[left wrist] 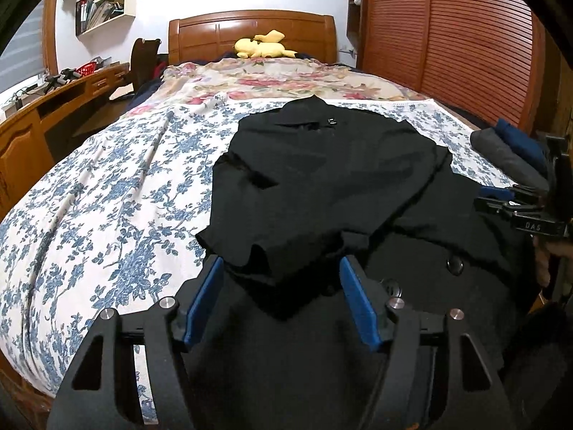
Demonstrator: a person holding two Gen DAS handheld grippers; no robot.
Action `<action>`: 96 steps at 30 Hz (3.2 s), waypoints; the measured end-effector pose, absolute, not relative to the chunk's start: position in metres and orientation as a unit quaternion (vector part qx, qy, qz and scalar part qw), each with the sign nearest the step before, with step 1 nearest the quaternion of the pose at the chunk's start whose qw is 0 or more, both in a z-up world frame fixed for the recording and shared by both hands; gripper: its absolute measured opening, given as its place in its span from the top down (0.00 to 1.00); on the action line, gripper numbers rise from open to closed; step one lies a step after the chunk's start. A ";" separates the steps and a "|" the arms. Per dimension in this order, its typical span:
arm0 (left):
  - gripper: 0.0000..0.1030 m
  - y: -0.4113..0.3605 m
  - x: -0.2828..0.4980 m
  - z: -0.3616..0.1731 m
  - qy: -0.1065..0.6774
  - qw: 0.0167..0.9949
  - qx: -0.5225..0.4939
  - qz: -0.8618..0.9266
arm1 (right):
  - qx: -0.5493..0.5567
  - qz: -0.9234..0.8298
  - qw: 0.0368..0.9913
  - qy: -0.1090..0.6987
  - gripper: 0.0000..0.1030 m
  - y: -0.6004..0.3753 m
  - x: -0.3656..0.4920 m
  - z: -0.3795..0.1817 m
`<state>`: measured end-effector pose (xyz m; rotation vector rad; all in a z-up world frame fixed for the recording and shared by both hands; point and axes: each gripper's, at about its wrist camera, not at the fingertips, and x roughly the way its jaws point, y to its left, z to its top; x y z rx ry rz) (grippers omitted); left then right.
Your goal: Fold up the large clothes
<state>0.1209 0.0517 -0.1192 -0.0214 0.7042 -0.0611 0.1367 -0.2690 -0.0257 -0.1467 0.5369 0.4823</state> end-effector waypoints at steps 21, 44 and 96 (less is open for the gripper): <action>0.96 0.016 0.097 -0.095 0.333 0.940 0.017 -0.078 | -0.064 0.238 0.933 0.262 0.48 -0.270 0.130 -0.027; 0.21 0.062 0.088 -0.104 0.325 0.945 -0.012 -0.030 | -0.088 0.252 0.928 0.260 0.48 -0.255 0.131 -0.032; 0.46 0.123 0.095 -0.158 0.391 0.920 -0.026 -0.013 | -0.038 0.202 0.915 0.347 0.59 -0.368 0.086 -0.059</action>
